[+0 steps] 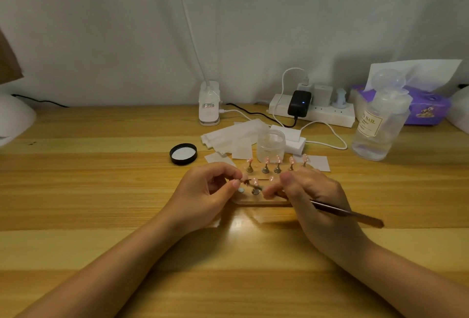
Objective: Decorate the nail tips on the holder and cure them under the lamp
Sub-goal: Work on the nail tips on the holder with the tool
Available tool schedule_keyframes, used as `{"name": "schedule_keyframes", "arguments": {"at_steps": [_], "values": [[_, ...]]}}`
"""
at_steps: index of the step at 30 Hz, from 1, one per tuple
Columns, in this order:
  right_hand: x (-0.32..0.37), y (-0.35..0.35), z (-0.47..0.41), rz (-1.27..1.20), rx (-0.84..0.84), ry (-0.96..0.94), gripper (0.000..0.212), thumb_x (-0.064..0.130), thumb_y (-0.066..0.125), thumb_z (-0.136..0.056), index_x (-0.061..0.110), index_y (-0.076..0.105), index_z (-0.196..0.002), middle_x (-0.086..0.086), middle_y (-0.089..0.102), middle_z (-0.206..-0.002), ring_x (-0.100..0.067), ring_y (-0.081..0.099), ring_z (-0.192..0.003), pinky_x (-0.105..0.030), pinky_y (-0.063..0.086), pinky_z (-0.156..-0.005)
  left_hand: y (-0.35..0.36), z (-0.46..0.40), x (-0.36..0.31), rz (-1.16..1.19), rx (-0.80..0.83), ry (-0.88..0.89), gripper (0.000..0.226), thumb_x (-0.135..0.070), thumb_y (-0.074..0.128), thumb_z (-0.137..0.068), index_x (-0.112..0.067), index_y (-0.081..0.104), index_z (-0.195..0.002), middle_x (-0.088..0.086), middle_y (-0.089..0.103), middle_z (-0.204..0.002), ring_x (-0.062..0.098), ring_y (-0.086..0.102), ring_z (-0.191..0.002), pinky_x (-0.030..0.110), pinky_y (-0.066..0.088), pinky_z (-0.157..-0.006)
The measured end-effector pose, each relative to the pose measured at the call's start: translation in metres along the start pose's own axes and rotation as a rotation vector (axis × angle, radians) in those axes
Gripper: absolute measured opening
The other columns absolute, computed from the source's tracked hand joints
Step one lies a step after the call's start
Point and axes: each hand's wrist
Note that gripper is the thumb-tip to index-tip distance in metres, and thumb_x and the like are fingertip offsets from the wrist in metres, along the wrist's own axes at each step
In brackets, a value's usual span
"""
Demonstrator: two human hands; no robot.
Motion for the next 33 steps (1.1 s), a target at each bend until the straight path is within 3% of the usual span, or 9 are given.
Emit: {"name": "schedule_keyframes", "arguments": {"at_steps": [3, 7, 9, 13, 16, 21, 24, 29, 33], "values": [[0.0005, -0.0012, 0.0025, -0.066, -0.033, 0.008, 0.037, 0.037, 0.036, -0.091, 0.033, 0.063, -0.067, 0.022, 0.061, -0.064, 0.004, 0.059, -0.071, -0.023, 0.04, -0.075, -0.0005, 0.0001, -0.0002, -0.005, 0.012, 0.004, 0.025, -0.001, 0.06, -0.085, -0.025, 0.065, -0.08, 0.0, 0.067, -0.083, 0.03, 0.06, -0.078, 0.039, 0.049, -0.072], [0.0001, -0.0003, -0.0024, 0.012, -0.011, -0.045, 0.038, 0.044, 0.033, -0.093, 0.029, 0.065, -0.082, 0.021, 0.062, -0.081, -0.003, 0.06, -0.08, -0.04, 0.047, -0.075, -0.0004, 0.0, -0.0016, -0.018, 0.02, 0.015, 0.024, 0.001, 0.059, -0.085, -0.021, 0.065, -0.079, 0.003, 0.065, -0.082, 0.025, 0.059, -0.077, 0.033, 0.048, -0.068], [-0.0014, 0.0, -0.0017, 0.022, -0.001, -0.031, 0.044, 0.046, 0.033, -0.093, 0.023, 0.069, -0.079, 0.018, 0.064, -0.079, -0.002, 0.06, -0.08, -0.043, 0.046, -0.074, -0.0006, -0.0002, -0.0018, -0.026, 0.014, 0.018, 0.024, 0.002, 0.059, -0.085, -0.021, 0.064, -0.079, 0.001, 0.064, -0.081, 0.023, 0.058, -0.077, 0.029, 0.048, -0.065], [0.0006, -0.001, 0.0027, -0.056, -0.019, -0.009, 0.04, 0.045, 0.034, -0.093, 0.032, 0.063, -0.069, 0.019, 0.062, -0.066, 0.004, 0.059, -0.072, -0.028, 0.039, -0.076, -0.0003, 0.0, -0.0043, -0.016, 0.019, 0.012, 0.027, 0.003, 0.058, -0.085, -0.022, 0.063, -0.077, -0.008, 0.062, -0.076, 0.013, 0.057, -0.07, 0.032, 0.047, -0.063], [0.002, -0.0014, -0.0009, -0.034, -0.03, -0.023, 0.037, 0.049, 0.03, -0.093, 0.034, 0.06, -0.077, 0.025, 0.06, -0.077, 0.004, 0.059, -0.079, -0.023, 0.043, -0.076, -0.0008, 0.0003, -0.0058, -0.015, 0.02, 0.016, 0.025, 0.002, 0.058, -0.085, -0.021, 0.064, -0.079, -0.008, 0.062, -0.077, 0.005, 0.056, -0.071, 0.03, 0.046, -0.062], [0.0012, -0.0008, -0.0008, -0.036, 0.0, -0.007, 0.035, 0.04, 0.037, -0.091, 0.028, 0.065, -0.072, 0.021, 0.061, -0.072, 0.001, 0.059, -0.077, -0.039, 0.044, -0.074, -0.0013, 0.0004, -0.0059, -0.003, 0.008, 0.012, 0.027, 0.003, 0.057, -0.085, -0.022, 0.063, -0.079, -0.006, 0.061, -0.079, 0.002, 0.055, -0.072, 0.026, 0.046, -0.063], [0.0024, -0.0014, 0.0016, -0.068, -0.02, -0.017, 0.036, 0.039, 0.036, -0.092, 0.031, 0.063, -0.07, 0.018, 0.062, -0.067, 0.001, 0.058, -0.073, -0.036, 0.042, -0.071, -0.0009, 0.0003, -0.0045, 0.035, 0.003, -0.001, 0.024, 0.002, 0.058, -0.085, -0.02, 0.064, -0.08, -0.004, 0.062, -0.081, 0.002, 0.057, -0.074, 0.025, 0.047, -0.066], [0.0017, -0.0007, -0.0046, -0.011, -0.027, 0.024, 0.04, 0.056, 0.027, -0.09, 0.035, 0.06, -0.083, 0.02, 0.062, -0.083, -0.002, 0.058, -0.083, -0.029, 0.046, -0.075, -0.0007, -0.0005, -0.0022, 0.063, 0.019, -0.014, 0.02, 0.0, 0.059, -0.084, -0.018, 0.065, -0.082, -0.004, 0.065, -0.081, 0.008, 0.063, -0.077, 0.027, 0.051, -0.073], [0.0007, -0.0005, -0.0013, -0.028, 0.005, -0.002, 0.049, 0.05, 0.032, -0.092, 0.022, 0.068, -0.073, 0.022, 0.06, -0.074, -0.001, 0.057, -0.077, -0.032, 0.043, -0.072, -0.0004, -0.0007, -0.0002, 0.075, 0.013, -0.023, 0.021, 0.0, 0.06, -0.083, -0.02, 0.065, -0.081, -0.003, 0.066, -0.079, 0.006, 0.064, -0.076, 0.023, 0.051, -0.072]]}}
Point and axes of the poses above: each hand's wrist, its own z-axis away from the middle knuckle, its own y-axis out of the palm, x = y × z
